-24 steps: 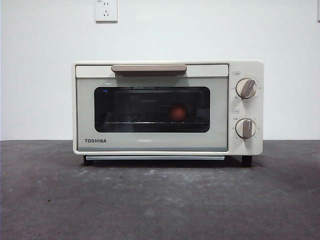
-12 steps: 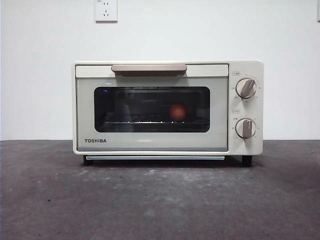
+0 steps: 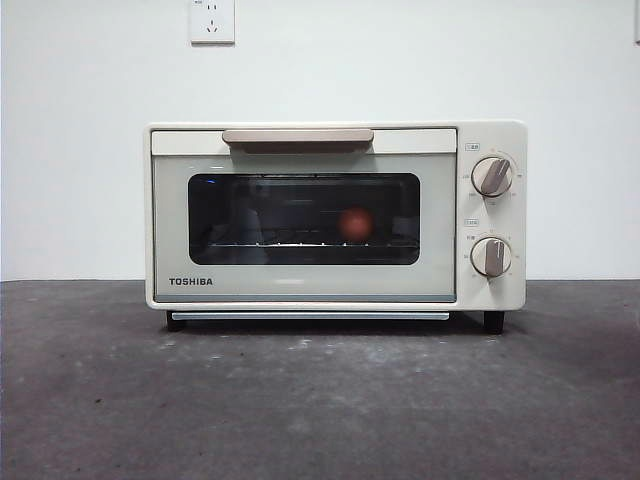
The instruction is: Eggoven
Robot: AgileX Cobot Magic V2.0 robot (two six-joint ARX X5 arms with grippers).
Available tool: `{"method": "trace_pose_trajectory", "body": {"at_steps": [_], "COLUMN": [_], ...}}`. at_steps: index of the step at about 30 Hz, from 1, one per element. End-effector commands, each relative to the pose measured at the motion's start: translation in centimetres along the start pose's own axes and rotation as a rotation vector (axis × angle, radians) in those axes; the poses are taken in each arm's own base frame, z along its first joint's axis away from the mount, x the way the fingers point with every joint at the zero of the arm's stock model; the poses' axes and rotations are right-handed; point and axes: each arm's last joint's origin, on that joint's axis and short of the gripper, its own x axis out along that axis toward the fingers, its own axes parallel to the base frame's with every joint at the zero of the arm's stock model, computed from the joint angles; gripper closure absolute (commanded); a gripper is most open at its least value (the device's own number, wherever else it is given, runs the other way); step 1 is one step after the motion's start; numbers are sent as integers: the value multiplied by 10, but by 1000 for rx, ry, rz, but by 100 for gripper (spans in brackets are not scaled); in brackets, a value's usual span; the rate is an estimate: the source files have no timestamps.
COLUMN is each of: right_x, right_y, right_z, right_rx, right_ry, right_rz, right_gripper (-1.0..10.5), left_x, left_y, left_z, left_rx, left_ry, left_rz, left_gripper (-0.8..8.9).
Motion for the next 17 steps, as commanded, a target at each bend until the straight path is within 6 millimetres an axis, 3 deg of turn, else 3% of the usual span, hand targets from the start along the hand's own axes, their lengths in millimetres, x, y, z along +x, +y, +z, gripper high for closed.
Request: {"method": "trace_pose_trajectory", "body": {"at_steps": [1, 10, 17], "right_x": [0, -27, -42], "right_y": [2, -26, -55], "right_z": [2, 7, -18], "right_rx": [-15, -34, -96], "right_ry": [-10, -185, -342], "right_rz": [7, -163, -228], "right_gripper": [942, 942, 942], "left_x": [3, 3, 3], "left_y": [1, 1, 1], "left_z": [-9, -9, -9], "left_rx": [-8, -8, -8], "left_ry": [26, 25, 26], "left_rz": [3, 3, 3], "left_gripper": [806, 806, 806]}}
